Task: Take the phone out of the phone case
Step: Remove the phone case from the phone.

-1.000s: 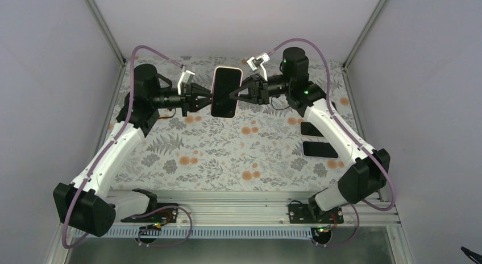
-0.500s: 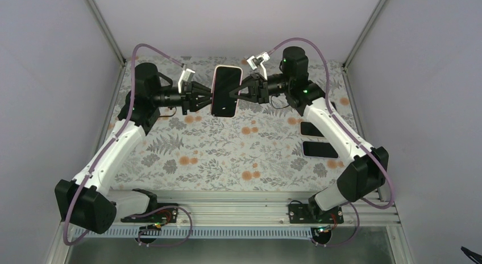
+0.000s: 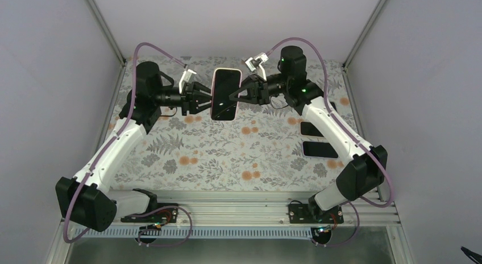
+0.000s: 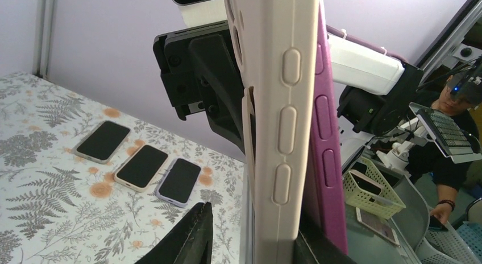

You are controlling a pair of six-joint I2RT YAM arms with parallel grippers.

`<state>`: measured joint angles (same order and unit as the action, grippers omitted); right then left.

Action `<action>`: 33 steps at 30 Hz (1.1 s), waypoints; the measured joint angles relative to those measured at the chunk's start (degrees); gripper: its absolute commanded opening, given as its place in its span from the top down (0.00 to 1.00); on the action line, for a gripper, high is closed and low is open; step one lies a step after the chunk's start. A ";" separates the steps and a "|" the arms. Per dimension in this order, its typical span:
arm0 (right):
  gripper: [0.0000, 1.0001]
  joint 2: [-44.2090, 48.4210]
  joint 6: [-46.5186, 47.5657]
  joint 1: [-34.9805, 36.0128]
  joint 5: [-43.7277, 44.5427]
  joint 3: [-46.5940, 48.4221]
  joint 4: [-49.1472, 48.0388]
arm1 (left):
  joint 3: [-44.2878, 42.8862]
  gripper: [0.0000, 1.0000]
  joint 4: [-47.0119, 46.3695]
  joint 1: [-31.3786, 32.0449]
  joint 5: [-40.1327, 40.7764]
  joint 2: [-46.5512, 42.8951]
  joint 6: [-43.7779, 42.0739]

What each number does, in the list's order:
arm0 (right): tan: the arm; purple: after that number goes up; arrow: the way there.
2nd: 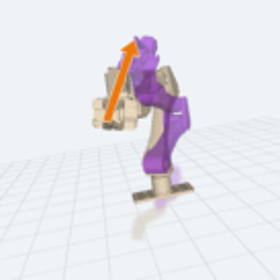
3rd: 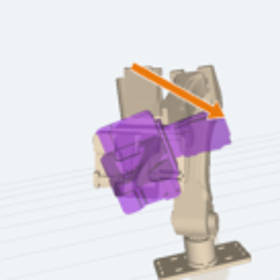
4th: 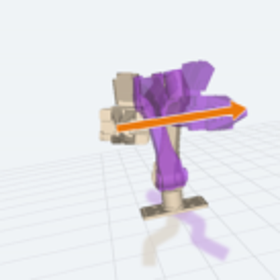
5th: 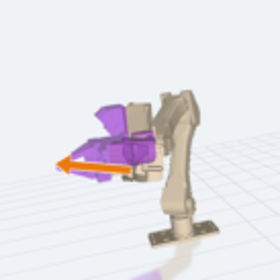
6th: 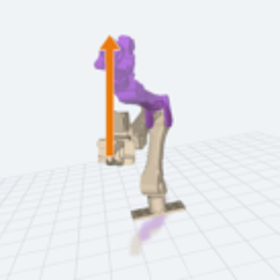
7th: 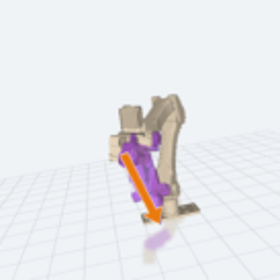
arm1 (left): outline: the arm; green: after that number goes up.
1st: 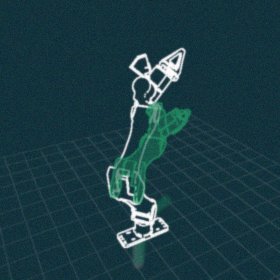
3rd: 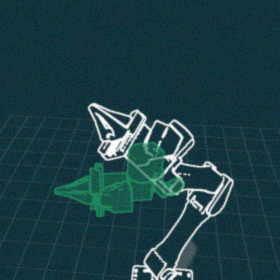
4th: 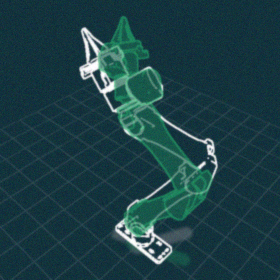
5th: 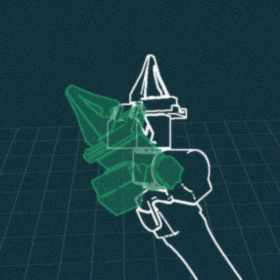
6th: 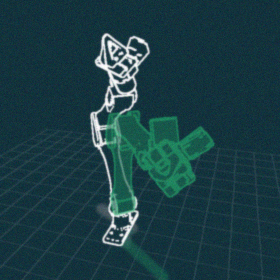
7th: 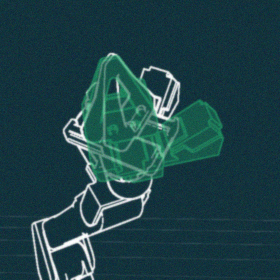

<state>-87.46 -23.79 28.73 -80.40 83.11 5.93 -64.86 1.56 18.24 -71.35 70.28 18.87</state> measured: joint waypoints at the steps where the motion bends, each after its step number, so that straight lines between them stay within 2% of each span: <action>1: 0.96 -0.02 0.24 0.09 0.11 0.17 0.46 | 0.00 0.69 0.02 0.00 0.02 0.00 -0.02; 9: 0.96 -0.13 2.16 0.83 0.92 1.25 3.19 | 0.00 0.64 -0.15 0.31 0.24 0.07 0.15; 15: 0.96 -1.36 2.69 0.83 0.04 2.58 4.42 | 0.09 0.96 -0.79 1.14 -0.09 0.11 0.79; 19: 0.95 -2.05 3.54 0.79 0.13 3.54 5.90 | 0.24 0.98 -0.66 1.11 0.17 0.04 1.40; 24: 0.71 -4.02 6.03 0.28 1.46 8.26 10.84 | 0.94 0.98 -4.42 0.20 1.99 -0.24 4.81; 29: 0.60 -6.75 9.29 -0.63 4.76 14.80 15.58 | 2.16 0.98 -8.02 0.00 4.48 0.76 8.83; 33: 0.42 -6.95 9.60 -4.31 6.14 16.98 16.17 | 2.75 0.98 -9.29 -1.36 6.32 1.05 11.89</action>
<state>-94.41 -14.20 24.43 -74.26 100.09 22.11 -62.11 -7.73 16.88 -65.04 71.33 30.76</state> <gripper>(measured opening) 0.459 0.086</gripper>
